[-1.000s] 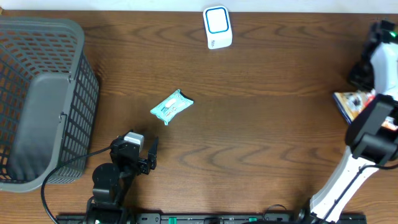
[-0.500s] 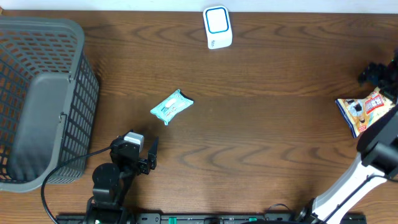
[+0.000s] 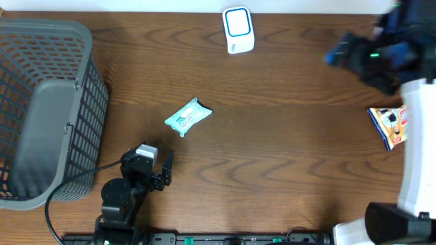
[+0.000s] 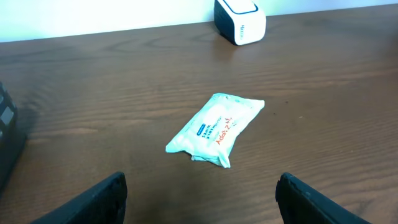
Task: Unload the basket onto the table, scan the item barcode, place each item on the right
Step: 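Reach the right gripper to the green wipes pack and grasp it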
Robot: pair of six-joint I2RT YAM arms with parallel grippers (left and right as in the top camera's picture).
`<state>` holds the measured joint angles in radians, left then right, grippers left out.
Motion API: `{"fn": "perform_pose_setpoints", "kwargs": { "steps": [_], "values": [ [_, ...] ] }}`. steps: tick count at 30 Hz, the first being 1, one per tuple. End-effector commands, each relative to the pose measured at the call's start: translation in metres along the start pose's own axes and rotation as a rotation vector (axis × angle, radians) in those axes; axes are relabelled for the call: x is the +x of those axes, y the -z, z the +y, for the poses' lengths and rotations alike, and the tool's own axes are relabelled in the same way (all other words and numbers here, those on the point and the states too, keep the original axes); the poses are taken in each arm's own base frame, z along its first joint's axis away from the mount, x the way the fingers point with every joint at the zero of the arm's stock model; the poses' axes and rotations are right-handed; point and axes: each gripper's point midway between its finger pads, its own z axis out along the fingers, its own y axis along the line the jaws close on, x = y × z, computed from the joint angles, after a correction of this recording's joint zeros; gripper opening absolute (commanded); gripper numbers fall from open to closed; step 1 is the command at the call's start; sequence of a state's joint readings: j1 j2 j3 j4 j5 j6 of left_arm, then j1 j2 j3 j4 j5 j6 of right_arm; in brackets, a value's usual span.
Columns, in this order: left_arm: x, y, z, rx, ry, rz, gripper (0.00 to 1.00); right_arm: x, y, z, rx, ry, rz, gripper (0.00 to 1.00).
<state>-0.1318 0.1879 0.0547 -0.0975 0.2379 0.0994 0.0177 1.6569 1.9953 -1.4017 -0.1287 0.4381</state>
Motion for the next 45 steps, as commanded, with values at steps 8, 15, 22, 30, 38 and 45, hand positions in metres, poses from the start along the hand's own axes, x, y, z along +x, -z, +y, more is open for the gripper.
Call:
{"fn": "perform_pose_setpoints", "kwargs": {
  "steps": [8,15,22,30,38,45],
  "values": [
    [0.014,-0.001,-0.002,0.013,0.024,0.038,0.77,0.073,-0.037,0.110,-0.142,0.240,0.066,0.99],
    [0.014,-0.001,-0.002,0.013,0.024,0.038,0.77,0.130,-0.102,0.126,-0.163,0.266,0.149,0.99],
    [0.014,-0.001,-0.002,0.013,0.024,0.038,0.77,0.179,-0.138,0.135,-0.230,0.324,0.218,0.99],
    [0.014,-0.001,-0.002,0.013,0.024,0.038,0.77,0.212,-0.168,0.152,-0.433,0.341,0.249,0.99],
    [0.014,-0.001,-0.002,0.013,0.024,0.038,0.77,0.235,-0.192,0.176,-0.564,0.173,0.260,0.99],
    [0.014,-0.001,-0.002,0.013,0.024,0.038,0.77,0.267,-0.224,0.205,-0.594,0.031,0.325,0.96]
  ]
}}
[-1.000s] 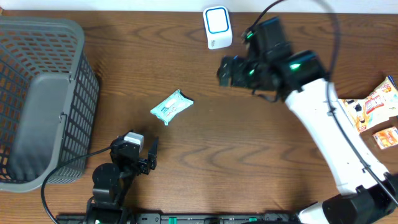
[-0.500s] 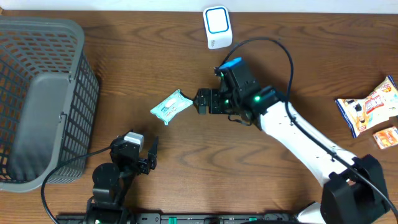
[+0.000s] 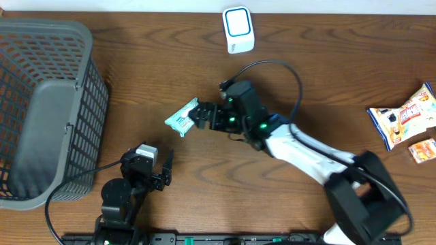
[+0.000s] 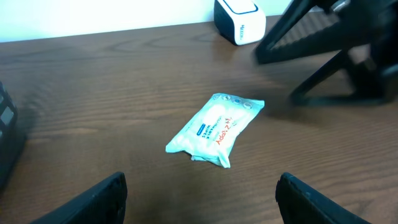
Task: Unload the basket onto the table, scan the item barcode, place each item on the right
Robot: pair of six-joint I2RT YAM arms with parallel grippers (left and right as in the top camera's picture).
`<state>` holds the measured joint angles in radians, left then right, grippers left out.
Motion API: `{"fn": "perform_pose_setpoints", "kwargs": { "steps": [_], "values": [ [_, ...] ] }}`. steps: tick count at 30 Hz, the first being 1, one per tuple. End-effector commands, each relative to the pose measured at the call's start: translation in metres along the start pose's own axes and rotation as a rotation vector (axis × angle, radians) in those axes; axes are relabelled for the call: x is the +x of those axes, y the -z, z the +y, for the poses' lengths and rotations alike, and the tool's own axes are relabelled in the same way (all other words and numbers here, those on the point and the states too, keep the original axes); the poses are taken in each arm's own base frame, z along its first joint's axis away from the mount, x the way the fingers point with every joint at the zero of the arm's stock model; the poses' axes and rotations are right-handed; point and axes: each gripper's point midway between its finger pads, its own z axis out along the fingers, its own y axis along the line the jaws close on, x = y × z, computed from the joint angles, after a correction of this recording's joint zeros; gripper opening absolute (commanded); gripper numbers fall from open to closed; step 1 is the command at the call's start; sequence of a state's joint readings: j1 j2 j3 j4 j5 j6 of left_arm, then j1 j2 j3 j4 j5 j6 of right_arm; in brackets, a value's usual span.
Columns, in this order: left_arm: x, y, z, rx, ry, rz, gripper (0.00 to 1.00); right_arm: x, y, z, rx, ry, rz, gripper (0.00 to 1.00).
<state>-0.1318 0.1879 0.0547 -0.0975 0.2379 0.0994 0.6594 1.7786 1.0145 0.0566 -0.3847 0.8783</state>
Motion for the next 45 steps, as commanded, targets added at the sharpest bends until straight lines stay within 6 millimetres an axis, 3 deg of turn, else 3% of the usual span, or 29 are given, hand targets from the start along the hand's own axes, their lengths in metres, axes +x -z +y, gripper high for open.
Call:
{"fn": "perform_pose_setpoints", "kwargs": {
  "steps": [1,6,10,18,23,29,30,33,37,42,45],
  "values": [
    [0.014,-0.001,-0.002,0.013,0.024,0.038,0.77,0.027,-0.031,-0.015,0.029,-0.169,0.054,0.92],
    [0.014,-0.001,-0.002,0.013,0.024,0.038,0.77,0.047,-0.056,-0.041,0.111,-0.229,0.067,0.78],
    [0.014,-0.001,-0.002,0.013,0.024,0.038,0.77,0.047,-0.062,-0.056,0.182,-0.232,0.009,0.79],
    [0.014,-0.001,-0.002,0.013,0.024,0.038,0.77,0.030,-0.061,-0.084,0.313,-0.367,-0.189,0.91],
    [0.014,-0.001,-0.002,0.013,0.024,0.038,0.77,0.035,-0.073,-0.097,0.316,-0.423,-0.194,0.92],
    [0.014,-0.001,-0.002,0.013,0.024,0.038,0.77,0.049,-0.095,-0.106,0.276,-0.430,-0.139,0.64],
    [0.014,-0.001,-0.002,0.013,0.024,0.038,0.77,0.052,-0.095,-0.109,0.284,-0.430,-0.126,0.53],
    [0.014,-0.001,-0.002,0.013,0.024,0.038,0.77,0.053,-0.095,-0.112,0.298,-0.402,-0.119,0.33],
    [0.014,-0.001,-0.002,0.013,0.024,0.038,0.77,0.040,-0.090,-0.119,0.314,-0.344,-0.141,0.01],
    [0.014,-0.001,-0.002,0.013,0.024,0.038,0.77,0.015,-0.076,-0.113,0.281,-0.275,-0.147,0.01],
    [0.014,-0.001,-0.002,0.013,0.024,0.038,0.77,-0.001,-0.040,-0.104,0.314,-0.294,-0.143,0.01]
  ]
}}
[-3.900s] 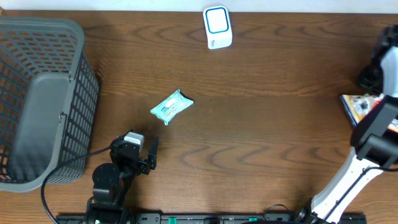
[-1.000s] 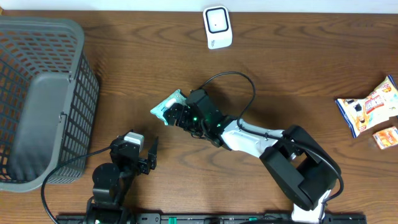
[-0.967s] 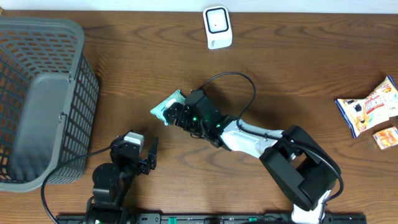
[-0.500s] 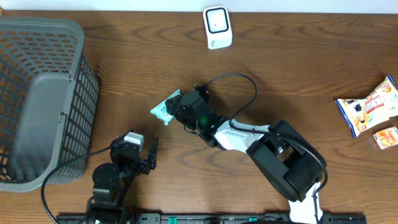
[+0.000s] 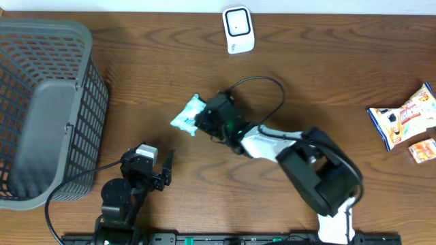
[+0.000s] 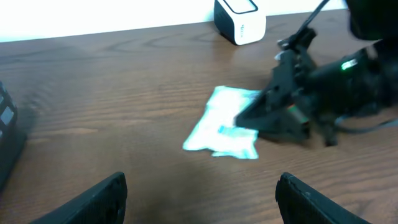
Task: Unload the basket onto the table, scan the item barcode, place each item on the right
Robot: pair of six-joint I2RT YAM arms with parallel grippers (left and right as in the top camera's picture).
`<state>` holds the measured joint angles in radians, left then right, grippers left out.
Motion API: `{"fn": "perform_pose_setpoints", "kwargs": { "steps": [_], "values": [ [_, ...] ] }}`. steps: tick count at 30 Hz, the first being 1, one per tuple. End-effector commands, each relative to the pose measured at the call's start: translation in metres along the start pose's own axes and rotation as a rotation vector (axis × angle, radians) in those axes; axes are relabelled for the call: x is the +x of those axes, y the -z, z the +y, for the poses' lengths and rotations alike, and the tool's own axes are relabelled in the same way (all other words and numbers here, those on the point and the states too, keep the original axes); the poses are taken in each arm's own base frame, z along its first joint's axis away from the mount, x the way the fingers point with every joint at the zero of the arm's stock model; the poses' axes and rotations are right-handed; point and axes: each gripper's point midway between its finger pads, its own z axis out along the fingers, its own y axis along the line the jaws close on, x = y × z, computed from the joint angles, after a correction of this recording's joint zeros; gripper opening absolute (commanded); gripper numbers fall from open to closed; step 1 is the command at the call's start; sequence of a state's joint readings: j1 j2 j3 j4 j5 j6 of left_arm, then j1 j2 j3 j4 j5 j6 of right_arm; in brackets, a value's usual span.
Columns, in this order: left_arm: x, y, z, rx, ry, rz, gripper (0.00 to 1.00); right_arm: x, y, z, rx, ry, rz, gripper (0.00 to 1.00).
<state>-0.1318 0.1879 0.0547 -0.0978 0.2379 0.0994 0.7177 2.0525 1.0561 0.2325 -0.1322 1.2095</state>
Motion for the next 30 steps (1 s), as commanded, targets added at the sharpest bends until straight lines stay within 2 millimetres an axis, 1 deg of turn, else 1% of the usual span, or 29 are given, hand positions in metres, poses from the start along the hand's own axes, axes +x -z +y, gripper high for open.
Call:
{"fn": "perform_pose_setpoints", "kwargs": {
  "steps": [1,3,6,7,8,9,12,14,16,17,19,21,22,23,24,25,30],
  "values": [
    [0.014,-0.001,-0.002,0.013,0.024,0.037,0.77,-0.021,0.035,-0.042,0.173,0.013,-0.027,0.01],
    [0.014,-0.001,-0.002,0.013,0.024,0.037,0.77,-0.029,0.069,-0.042,0.233,-0.007,-0.043,0.01],
    [0.014,-0.001,-0.002,0.013,0.024,0.037,0.77,-0.030,0.116,-0.044,0.297,-0.033,-0.036,0.01],
    [0.014,-0.001,-0.002,0.013,0.024,0.037,0.77,-0.028,0.136,-0.045,0.320,-0.043,-0.029,0.01],
    [0.014,-0.001,-0.002,0.013,0.024,0.037,0.77,-0.027,0.148,-0.044,0.327,-0.046,-0.026,0.01],
    [0.014,-0.001,-0.002,0.013,0.024,0.037,0.77,-0.024,0.165,-0.045,0.342,-0.050,-0.022,0.01],
    [0.014,-0.001,-0.002,0.013,0.024,0.037,0.77,-0.016,0.199,-0.043,0.349,-0.058,-0.008,0.01],
    [0.014,-0.001,-0.002,0.013,0.024,0.037,0.77,-0.002,0.224,-0.035,0.316,-0.063,0.034,0.02],
    [0.014,-0.001,-0.002,0.013,0.024,0.037,0.77,0.006,0.242,-0.035,0.310,-0.077,0.053,0.01],
    [0.014,-0.001,-0.002,0.013,0.024,0.037,0.77,0.011,0.251,-0.039,0.326,-0.125,0.054,0.01],
    [0.014,-0.001,-0.002,0.013,0.024,0.037,0.77,0.021,0.268,-0.055,0.399,-0.290,0.053,0.01],
    [0.014,-0.001,-0.002,0.013,0.024,0.037,0.77,0.036,0.286,-0.079,0.525,-0.518,0.039,0.01],
    [0.014,-0.001,-0.002,0.013,0.024,0.037,0.77,0.047,0.298,-0.095,0.618,-0.652,0.024,0.01],
    [0.014,-0.001,-0.002,0.013,0.024,0.037,0.77,0.053,0.304,-0.102,0.666,-0.725,0.016,0.01],
    [0.014,-0.001,-0.002,0.013,0.024,0.037,0.77,0.056,0.308,-0.106,0.692,-0.769,0.004,0.02],
    [0.014,-0.001,-0.002,0.013,0.024,0.037,0.77,0.057,0.308,-0.106,0.699,-0.778,0.005,0.01],
    [0.014,-0.001,-0.002,0.013,0.024,0.037,0.77,0.063,0.307,-0.101,0.685,-0.793,0.046,0.01]
  ]
}}
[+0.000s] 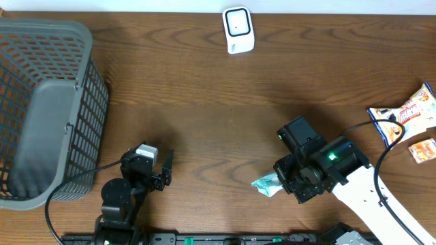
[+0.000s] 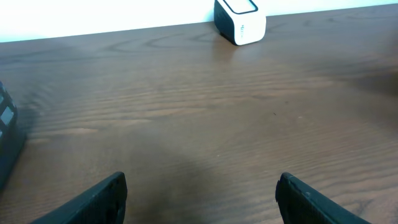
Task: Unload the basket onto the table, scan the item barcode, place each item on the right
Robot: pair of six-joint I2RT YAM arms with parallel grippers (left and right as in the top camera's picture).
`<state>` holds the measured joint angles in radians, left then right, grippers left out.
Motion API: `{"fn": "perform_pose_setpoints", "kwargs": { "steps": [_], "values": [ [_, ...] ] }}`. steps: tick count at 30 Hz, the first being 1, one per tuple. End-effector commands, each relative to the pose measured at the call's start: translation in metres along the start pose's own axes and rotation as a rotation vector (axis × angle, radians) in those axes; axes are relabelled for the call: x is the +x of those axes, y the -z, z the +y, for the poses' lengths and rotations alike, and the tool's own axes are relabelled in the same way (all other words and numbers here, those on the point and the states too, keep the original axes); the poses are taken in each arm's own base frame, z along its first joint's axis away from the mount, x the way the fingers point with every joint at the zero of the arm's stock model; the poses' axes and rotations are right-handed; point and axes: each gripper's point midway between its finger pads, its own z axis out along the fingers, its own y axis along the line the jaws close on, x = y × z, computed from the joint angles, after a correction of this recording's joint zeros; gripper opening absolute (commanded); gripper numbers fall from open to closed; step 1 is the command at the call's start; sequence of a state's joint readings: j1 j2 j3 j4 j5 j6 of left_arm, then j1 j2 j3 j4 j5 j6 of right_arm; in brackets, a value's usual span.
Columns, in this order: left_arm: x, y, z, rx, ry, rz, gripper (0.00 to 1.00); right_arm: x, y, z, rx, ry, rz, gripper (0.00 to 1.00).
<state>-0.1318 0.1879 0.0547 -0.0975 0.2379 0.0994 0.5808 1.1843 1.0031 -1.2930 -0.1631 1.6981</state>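
The teal wipes packet (image 1: 266, 184) pokes out to the left of my right gripper (image 1: 279, 180), which is shut on it near the table's front, right of centre. The white scanner with a blue-rimmed window (image 1: 238, 30) stands at the back edge; the left wrist view also shows the scanner (image 2: 240, 20), far ahead. My left gripper (image 1: 159, 171) rests at the front left, and the left gripper (image 2: 201, 200) stands open with bare wood between its dark fingers (image 2: 99, 199). The packet is out of the left wrist view. No barcode is visible.
A grey mesh basket (image 1: 92, 82) fills the left side of the table; the basket's dark edge (image 2: 7, 134) shows at the left of the wrist view. Snack packets (image 1: 398, 119) and a small orange box (image 1: 424, 150) lie at the right edge.
The right gripper was on the packet left of the table's centre; now it holds the packet near the front, right of centre. The packet is gone from the left wrist view. The left arm is unmoved.
The packet first lay left of centre while the right arm was at the far right back. Then the right gripper was beside the packet, then on it with the packet shifted. Now the gripper holds it near the front right. The left gripper stayed open throughout.
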Motion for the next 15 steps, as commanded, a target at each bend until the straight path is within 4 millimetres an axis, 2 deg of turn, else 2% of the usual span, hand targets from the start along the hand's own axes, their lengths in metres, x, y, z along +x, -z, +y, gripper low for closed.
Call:
{"fn": "perform_pose_setpoints", "kwargs": {
  "steps": [1,3,7,9,12,15],
  "values": [
    [0.014,-0.001,-0.002,0.013,0.024,0.038,0.77,0.004,0.002,0.001,-0.004,-0.091,0.031,0.01],
    [0.014,-0.001,-0.002,0.013,0.024,0.038,0.77,0.008,0.002,0.000,0.002,-0.121,0.058,0.01],
    [0.014,-0.001,-0.002,0.013,0.024,0.038,0.77,0.035,0.003,0.000,0.069,-0.292,0.240,0.01],
    [0.014,-0.001,-0.002,0.013,0.024,0.038,0.77,0.038,0.000,0.005,0.085,-0.343,0.275,0.01],
    [0.014,-0.001,-0.002,0.013,0.024,0.038,0.77,0.041,-0.006,0.011,0.119,-0.358,0.314,0.02],
    [0.014,-0.001,-0.002,0.013,0.024,0.038,0.77,0.051,-0.010,0.010,0.153,-0.247,0.388,0.02]
  ]
}}
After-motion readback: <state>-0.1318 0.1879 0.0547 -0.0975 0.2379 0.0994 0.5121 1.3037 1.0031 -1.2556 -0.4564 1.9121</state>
